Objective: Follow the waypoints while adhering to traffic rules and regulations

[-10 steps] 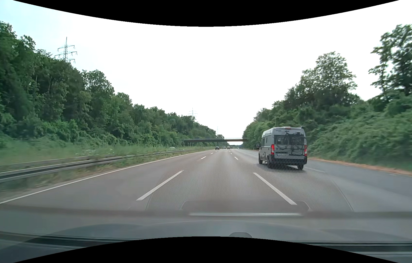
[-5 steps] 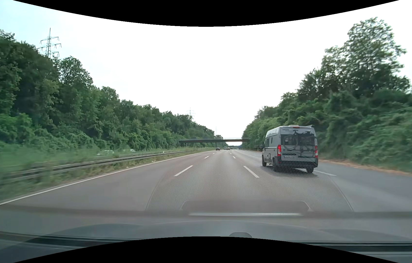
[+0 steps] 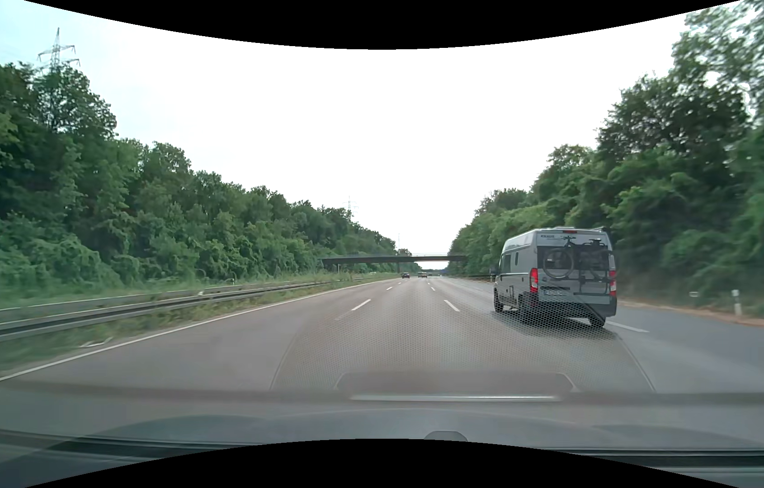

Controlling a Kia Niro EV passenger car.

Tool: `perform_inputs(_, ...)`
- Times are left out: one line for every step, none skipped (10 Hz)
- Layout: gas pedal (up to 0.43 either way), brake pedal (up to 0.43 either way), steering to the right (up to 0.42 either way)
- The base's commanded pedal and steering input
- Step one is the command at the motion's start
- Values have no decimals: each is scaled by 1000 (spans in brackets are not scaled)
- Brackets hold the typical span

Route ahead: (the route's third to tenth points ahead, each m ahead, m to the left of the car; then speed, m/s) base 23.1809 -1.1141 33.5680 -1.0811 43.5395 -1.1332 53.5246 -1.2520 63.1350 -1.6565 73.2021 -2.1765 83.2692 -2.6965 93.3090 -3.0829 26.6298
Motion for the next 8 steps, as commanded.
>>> perform_inputs(331,0,-1)
perform_inputs(331,0,0)
perform_inputs(331,0,0)
perform_inputs(331,0,1)
perform_inputs(331,0,1)
perform_inputs(331,0,1)
perform_inputs(331,0,1)
perform_inputs(331,0,0)
